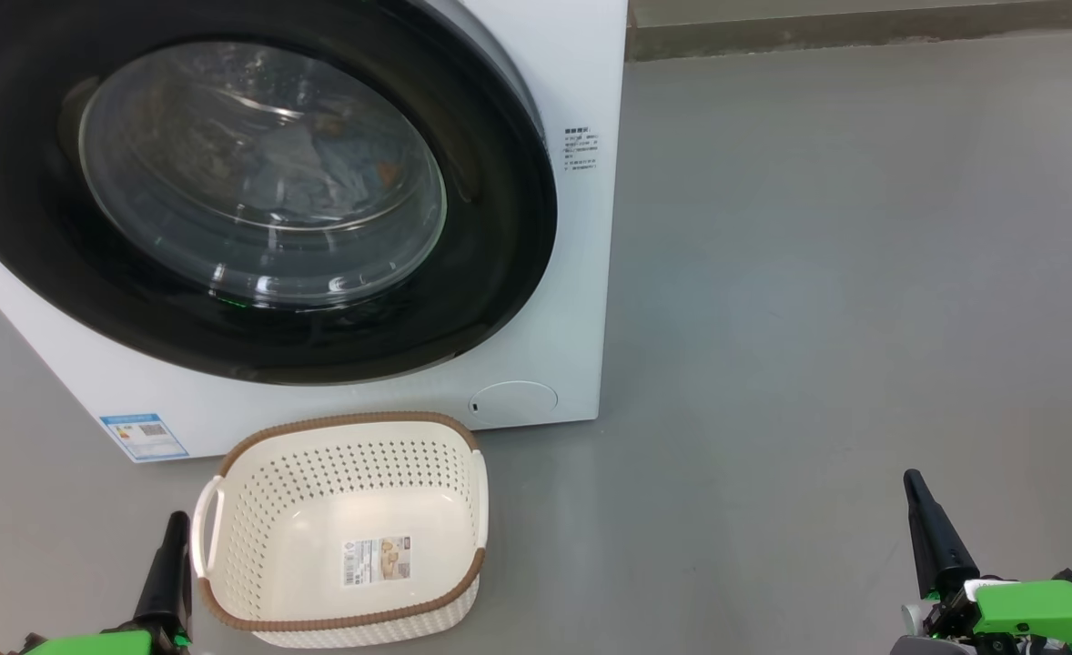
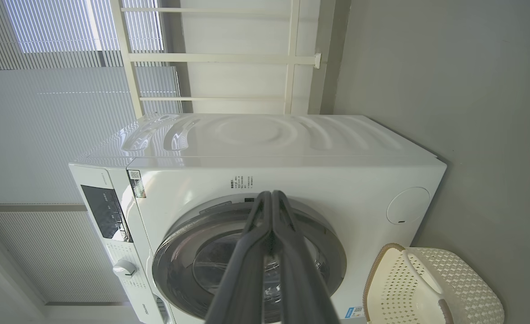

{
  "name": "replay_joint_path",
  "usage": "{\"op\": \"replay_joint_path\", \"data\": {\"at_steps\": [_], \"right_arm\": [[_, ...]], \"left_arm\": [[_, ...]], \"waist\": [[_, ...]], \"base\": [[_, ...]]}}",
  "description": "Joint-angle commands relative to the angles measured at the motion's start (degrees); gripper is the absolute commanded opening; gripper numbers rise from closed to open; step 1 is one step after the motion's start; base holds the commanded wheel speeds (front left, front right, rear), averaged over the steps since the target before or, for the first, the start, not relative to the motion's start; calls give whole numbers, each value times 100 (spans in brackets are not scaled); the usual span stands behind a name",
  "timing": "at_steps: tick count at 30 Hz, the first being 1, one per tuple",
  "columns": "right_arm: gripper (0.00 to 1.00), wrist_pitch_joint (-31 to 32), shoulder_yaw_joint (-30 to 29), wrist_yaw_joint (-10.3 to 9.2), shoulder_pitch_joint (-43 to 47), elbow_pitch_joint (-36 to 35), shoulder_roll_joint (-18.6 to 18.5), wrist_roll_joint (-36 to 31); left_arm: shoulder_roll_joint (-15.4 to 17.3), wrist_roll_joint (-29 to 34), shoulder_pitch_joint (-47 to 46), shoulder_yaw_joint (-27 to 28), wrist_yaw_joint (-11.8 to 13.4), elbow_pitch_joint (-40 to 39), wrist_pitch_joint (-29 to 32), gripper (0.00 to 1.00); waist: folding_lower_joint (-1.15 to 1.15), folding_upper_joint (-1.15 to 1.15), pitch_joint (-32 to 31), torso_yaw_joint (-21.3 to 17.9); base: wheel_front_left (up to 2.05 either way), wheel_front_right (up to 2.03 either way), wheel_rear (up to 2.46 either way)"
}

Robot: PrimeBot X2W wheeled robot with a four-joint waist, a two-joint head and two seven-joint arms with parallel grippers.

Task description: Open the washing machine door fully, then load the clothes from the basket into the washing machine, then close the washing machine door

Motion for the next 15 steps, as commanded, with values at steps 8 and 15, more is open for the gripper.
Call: {"op": "replay_joint_path", "data": {"at_steps": [8,15], "right_arm": [[0,43,135,9,-228,-142,-64,23],[0,43,135,9,-228,-142,-64,23]], "left_arm": [[89,-22,-220,188,-66,-115,18,0],[89,-22,-220,188,-66,-115,18,0]], "waist": [[0,0,0,0],[0,0,0,0]], "base": [[0,0,0],[0,0,0]]}}
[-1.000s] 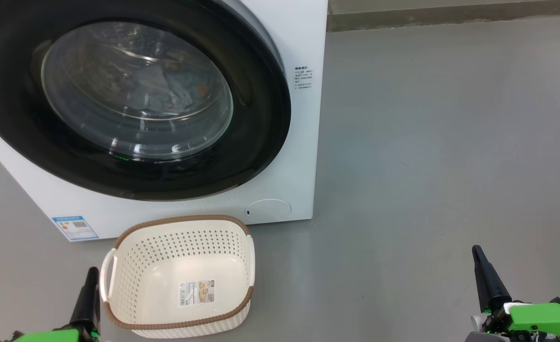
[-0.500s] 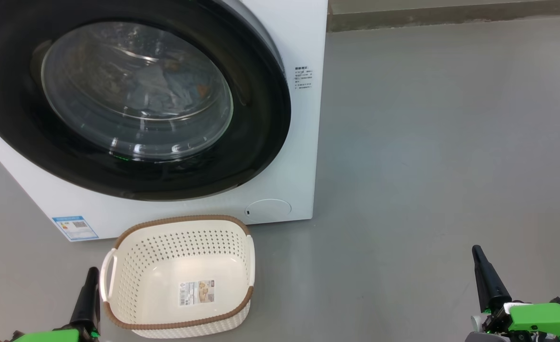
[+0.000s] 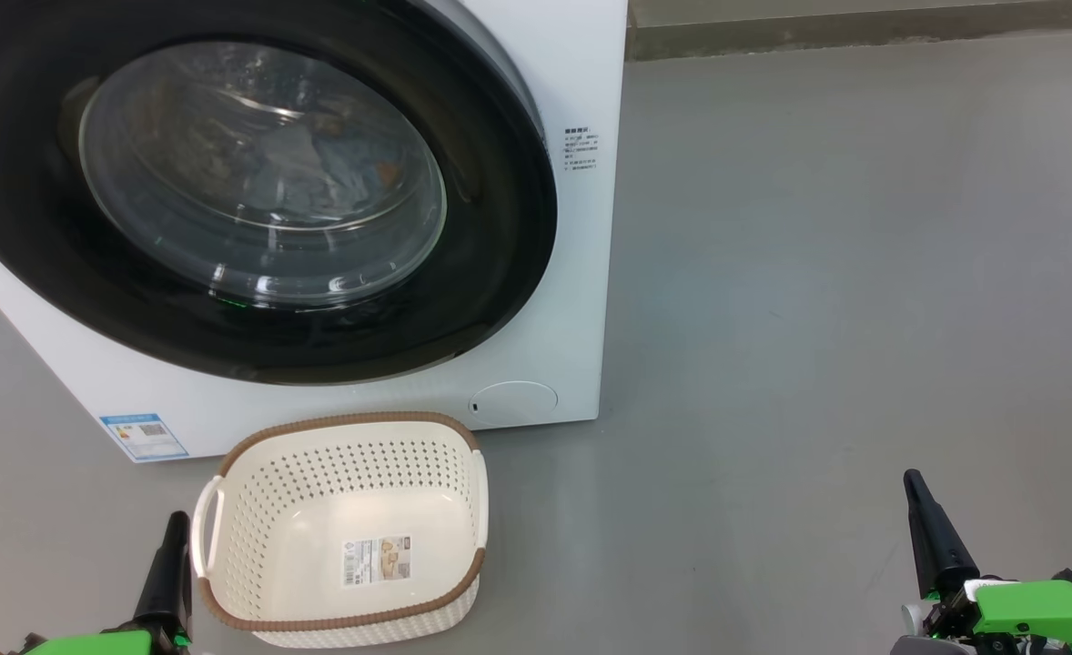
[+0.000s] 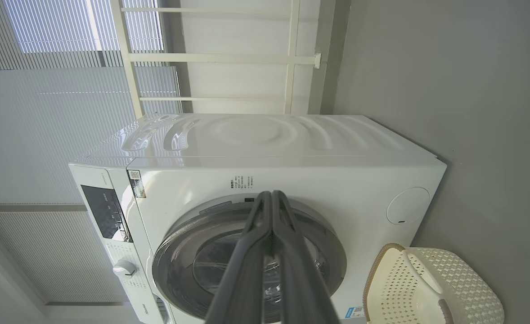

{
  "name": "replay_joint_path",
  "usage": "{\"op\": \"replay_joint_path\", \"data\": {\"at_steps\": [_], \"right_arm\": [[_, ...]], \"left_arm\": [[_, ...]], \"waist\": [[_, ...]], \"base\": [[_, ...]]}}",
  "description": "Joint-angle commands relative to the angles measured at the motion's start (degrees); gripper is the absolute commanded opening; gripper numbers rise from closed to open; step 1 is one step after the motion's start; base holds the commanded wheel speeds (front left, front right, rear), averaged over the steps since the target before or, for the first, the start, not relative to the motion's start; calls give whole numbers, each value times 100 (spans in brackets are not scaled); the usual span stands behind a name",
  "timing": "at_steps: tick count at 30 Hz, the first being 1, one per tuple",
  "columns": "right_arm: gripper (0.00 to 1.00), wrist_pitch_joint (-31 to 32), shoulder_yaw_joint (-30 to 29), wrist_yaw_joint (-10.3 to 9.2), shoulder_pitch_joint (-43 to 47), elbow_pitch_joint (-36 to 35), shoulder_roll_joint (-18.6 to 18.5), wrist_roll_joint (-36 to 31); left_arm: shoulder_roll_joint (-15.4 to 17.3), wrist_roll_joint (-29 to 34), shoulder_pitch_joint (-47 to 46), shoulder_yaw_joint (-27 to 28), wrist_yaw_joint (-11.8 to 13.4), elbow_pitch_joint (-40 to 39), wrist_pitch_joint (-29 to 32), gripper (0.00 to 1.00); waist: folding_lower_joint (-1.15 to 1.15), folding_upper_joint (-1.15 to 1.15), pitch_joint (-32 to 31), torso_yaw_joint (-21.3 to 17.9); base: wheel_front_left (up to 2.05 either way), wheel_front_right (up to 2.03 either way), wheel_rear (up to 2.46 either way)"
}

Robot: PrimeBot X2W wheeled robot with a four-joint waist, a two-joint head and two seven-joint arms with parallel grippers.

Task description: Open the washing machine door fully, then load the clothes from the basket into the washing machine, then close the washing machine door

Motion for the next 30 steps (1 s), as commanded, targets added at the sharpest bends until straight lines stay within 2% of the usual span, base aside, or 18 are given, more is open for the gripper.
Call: {"op": "replay_joint_path", "data": {"at_steps": [1,30], "right_arm": [[0,43,135,9,-228,-142,-64,23],[0,42,135,9,-228,-142,-64,23]], "left_arm": [[89,-22,-220,188,-66,-115,18,0],[89,-23,-220,188,-66,-115,18,0]], "waist": [[0,0,0,0],[0,0,0,0]], "base": [[0,0,0],[0,0,0]]}}
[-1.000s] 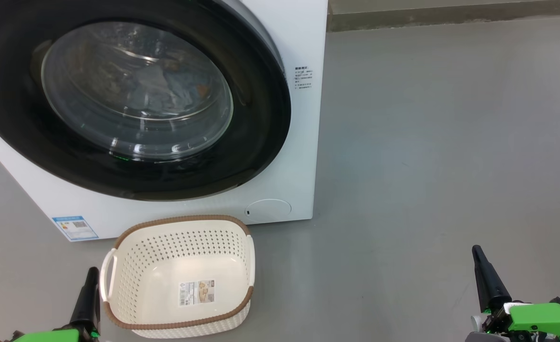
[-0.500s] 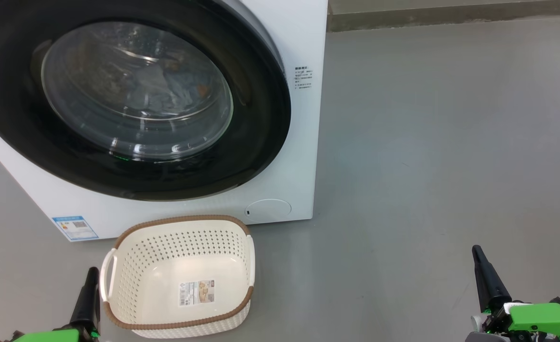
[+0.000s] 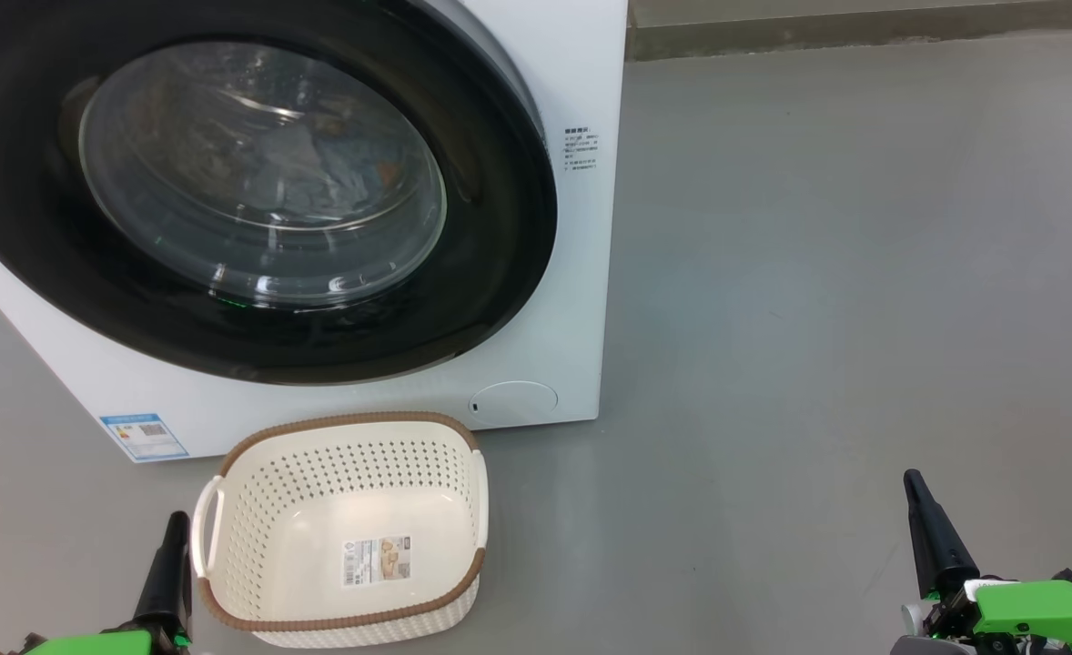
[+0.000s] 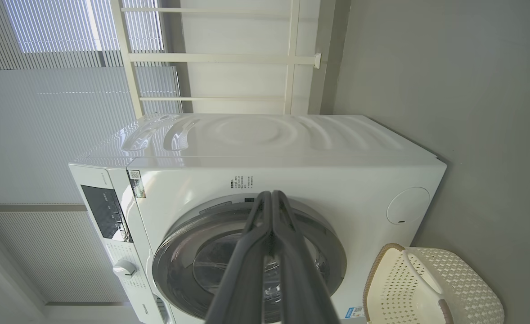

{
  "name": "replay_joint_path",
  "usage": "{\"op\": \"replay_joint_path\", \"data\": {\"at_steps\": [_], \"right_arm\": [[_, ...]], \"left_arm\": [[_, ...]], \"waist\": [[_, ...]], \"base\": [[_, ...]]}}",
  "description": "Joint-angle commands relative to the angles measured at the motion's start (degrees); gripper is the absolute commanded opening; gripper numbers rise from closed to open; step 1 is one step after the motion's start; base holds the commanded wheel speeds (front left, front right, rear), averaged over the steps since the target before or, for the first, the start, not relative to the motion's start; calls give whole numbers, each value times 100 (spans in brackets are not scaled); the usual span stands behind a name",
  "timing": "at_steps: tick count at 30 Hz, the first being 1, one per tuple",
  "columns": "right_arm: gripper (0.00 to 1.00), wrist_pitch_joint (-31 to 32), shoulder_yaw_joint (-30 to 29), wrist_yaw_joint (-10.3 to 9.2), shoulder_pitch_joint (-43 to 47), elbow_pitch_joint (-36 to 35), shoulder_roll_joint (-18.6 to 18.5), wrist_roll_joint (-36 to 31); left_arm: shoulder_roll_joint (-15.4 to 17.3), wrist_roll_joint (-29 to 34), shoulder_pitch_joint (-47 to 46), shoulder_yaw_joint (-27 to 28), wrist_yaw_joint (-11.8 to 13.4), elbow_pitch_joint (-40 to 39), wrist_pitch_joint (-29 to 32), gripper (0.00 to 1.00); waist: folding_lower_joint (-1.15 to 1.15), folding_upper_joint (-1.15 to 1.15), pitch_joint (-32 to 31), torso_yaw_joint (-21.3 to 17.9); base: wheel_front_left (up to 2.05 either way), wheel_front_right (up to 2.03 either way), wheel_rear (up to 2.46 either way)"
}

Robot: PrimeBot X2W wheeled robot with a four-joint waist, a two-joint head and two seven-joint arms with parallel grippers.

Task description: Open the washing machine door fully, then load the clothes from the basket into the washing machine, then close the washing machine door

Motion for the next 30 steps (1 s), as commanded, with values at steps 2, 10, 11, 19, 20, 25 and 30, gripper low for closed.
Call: {"op": "replay_joint_path", "data": {"at_steps": [2,10,11,19,20,25,30], "right_arm": [[0,42,135,9,-228,-142,-64,23],[0,42,135,9,-228,-142,-64,23],[0,42,135,9,-228,-142,-64,23],[0,42,135,9,-228,-142,-64,23],[0,42,135,9,-228,-142,-64,23],[0,42,135,9,-228,-142,-64,23],[0,42,135,9,-228,-142,-64,23]], "left_arm": [[89,-23,-220,188,-66,-115,18,0],[89,-23,-220,188,-66,-115,18,0],[89,-23,-220,188,-66,-115,18,0],[89,-23,-220,188,-66,-115,18,0],[89,-23,-220,188,-66,-115,18,0],[89,-23,-220,188,-66,-115,18,0],[89,-23,-220,188,-66,-115,18,0]], "waist": [[0,0,0,0],[0,0,0,0],[0,0,0,0],[0,0,0,0],[0,0,0,0],[0,0,0,0],[0,0,0,0]], "base": [[0,0,0],[0,0,0],[0,0,0],[0,0,0],[0,0,0],[0,0,0],[0,0,0]]}}
